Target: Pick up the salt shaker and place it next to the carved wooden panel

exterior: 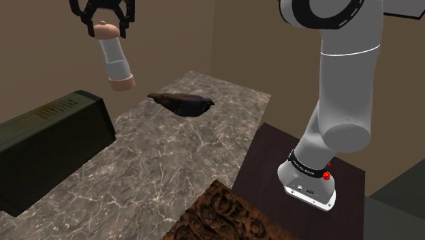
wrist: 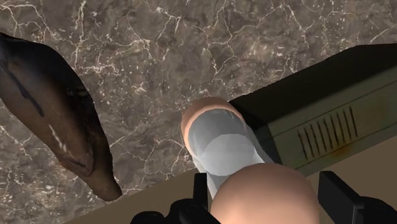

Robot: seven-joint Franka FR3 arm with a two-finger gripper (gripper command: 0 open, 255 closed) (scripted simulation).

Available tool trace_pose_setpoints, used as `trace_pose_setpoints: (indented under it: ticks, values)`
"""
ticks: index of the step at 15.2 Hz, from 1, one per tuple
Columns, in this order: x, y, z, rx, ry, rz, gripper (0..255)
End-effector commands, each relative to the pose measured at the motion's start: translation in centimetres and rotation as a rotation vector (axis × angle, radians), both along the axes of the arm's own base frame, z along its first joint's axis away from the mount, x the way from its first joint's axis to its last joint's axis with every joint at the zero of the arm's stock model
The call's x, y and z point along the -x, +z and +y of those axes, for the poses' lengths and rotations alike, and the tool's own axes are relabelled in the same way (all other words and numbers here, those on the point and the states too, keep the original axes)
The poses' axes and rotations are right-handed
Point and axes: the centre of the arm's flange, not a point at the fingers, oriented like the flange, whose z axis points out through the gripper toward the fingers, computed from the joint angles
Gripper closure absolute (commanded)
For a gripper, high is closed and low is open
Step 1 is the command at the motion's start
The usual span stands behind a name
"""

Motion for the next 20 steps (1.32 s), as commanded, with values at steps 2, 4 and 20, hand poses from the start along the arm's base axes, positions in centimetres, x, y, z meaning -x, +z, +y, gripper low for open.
trace_pose_setpoints:
  ticks: [2, 4, 20]
  values:
    - [0.0, 1.6, 0.0, 0.000, 0.000, 0.000, 255]
    - [0.0, 2.7, 0.0, 0.000, 0.000, 0.000, 255]
    - [11.4, 3.1, 16.2, 0.000, 0.000, 0.000, 255]
